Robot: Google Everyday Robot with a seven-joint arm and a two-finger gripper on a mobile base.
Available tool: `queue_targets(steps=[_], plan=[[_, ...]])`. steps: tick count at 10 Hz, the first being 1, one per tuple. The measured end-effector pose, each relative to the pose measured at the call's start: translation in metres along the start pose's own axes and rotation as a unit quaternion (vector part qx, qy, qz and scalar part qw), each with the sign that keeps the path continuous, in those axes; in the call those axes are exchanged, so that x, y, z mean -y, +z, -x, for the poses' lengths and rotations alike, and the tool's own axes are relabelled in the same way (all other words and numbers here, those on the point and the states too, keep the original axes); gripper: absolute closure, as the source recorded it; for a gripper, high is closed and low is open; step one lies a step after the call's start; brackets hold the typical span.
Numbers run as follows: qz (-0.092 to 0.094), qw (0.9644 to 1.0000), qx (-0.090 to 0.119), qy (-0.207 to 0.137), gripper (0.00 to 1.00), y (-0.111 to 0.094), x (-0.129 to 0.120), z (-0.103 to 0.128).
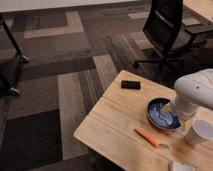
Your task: Place the white sponge in the ceramic bowl
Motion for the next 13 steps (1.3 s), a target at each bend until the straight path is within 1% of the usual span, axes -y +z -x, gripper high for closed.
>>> queue_targets(steps=[13], plan=[[0.000,1.0000,-0.003,0.000,0.35,0.0017,0.0004,-0.0024]])
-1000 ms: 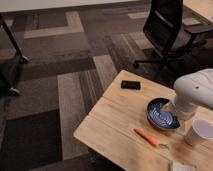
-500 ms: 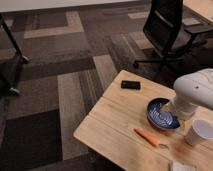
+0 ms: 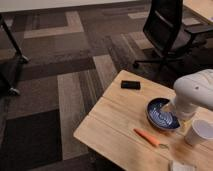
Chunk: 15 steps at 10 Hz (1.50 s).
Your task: Place the white sponge in the ceramic bowl
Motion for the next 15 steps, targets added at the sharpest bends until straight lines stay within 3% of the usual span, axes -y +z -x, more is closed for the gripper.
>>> queue_targets(steps=[8,9,10,11,12,13,14,15], plan=[[0.000,1.0000,0.002,-0.004,0.35,-0.001,0.000,0.000],[-0.001,0.9999,0.004,-0.016,0.35,-0.001,0.000,0.000],[-0.002,0.9987,0.010,-0.050,0.35,-0.005,-0.001,-0.002],[-0.009,0.9919,0.019,-0.125,0.35,-0.012,-0.001,-0.008],[-0.016,0.9845,0.024,-0.173,0.35,-0.015,0.001,-0.010],[-0.036,0.9672,0.022,-0.250,0.35,-0.014,0.009,-0.013],[-0.048,0.9595,0.021,-0.277,0.35,-0.011,0.013,-0.011],[-0.065,0.9446,0.015,-0.321,0.35,-0.005,0.021,-0.009]])
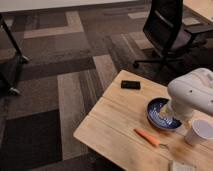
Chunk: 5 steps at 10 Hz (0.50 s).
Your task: Place the white sponge in the ceramic bowl
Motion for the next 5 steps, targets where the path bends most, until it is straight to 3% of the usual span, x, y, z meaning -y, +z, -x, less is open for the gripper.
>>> queue_targets(steps=[1,2,3,4,5], plan=[[-0.008,0.9982,-0.006,-0.060,0.35,0.005,0.006,-0.005],[-0.011,0.9914,-0.013,-0.130,0.35,0.009,0.010,-0.016],[-0.010,0.9771,-0.028,-0.210,0.35,0.017,0.014,-0.035],[-0.007,0.9589,-0.045,-0.280,0.35,0.024,0.015,-0.054],[-0.009,0.9323,-0.075,-0.354,0.35,0.032,0.024,-0.077]])
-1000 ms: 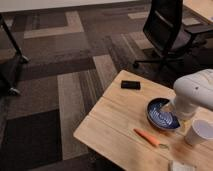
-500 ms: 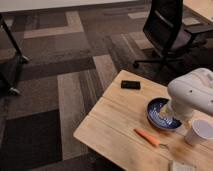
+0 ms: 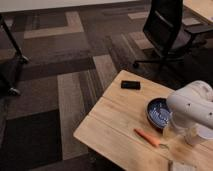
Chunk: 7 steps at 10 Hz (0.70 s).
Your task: Place the white sponge in the ceramic bowl
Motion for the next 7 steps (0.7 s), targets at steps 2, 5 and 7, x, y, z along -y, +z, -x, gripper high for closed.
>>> queue_targets(steps=[2,5,7], plan=[[0.004,0.9954,-0.042,-0.086,0.35,0.009,-0.002,-0.027],[0.007,0.9922,-0.055,-0.112,0.35,0.011,-0.003,-0.036],[0.002,0.9890,-0.043,-0.142,0.35,0.017,-0.005,-0.038]])
